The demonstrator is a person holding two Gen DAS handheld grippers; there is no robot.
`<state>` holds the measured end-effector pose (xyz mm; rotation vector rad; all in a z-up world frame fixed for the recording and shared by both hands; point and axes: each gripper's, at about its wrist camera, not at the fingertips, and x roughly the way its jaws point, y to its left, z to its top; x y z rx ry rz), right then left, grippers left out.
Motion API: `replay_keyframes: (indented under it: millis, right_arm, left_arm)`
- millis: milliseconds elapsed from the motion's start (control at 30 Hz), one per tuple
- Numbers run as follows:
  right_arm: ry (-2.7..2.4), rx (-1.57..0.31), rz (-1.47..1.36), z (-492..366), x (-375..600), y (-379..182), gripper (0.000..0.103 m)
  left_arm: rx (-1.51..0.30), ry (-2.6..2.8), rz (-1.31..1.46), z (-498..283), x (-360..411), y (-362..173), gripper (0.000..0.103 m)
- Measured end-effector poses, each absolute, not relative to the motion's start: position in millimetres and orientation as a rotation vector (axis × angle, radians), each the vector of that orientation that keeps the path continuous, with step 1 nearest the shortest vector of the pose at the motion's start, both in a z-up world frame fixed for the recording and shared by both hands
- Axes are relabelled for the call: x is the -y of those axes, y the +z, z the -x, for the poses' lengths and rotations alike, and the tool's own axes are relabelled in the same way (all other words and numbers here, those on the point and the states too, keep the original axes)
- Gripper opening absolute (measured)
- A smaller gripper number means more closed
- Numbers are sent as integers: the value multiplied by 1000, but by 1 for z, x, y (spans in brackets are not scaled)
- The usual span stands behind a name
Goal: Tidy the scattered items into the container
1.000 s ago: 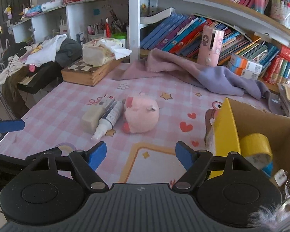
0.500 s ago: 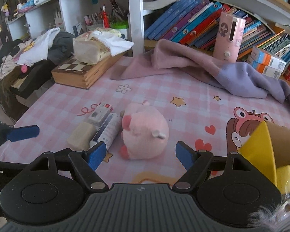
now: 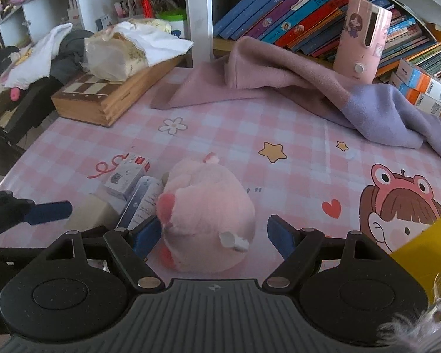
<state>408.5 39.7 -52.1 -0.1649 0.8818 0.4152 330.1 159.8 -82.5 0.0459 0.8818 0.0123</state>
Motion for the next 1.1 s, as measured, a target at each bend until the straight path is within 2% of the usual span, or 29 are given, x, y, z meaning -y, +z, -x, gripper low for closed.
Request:
replay_keyframes:
  millis: [133, 200, 233, 400, 1100]
  right_arm:
    - [420, -891, 175, -415, -45, -59, 76]
    - [433, -894, 174, -418, -47, -61, 74]
    - [442, -896, 173, -418, -48, -62, 67]
    - [459, -884, 179, -415, -49, -58, 60]
    - [465, -762, 92, -336, -19, 9, 59]
  left_arm:
    - [-899, 0, -40, -335, -159, -88, 37]
    - [-902, -9, -32, -336, -159, -89, 32]
    - [-903, -16, -29, -337, -159, -89, 31]
    - [-906, -26, -6, -334, -161, -85, 27]
    - [-763, -104, -4, -260, -150, -25, 26]
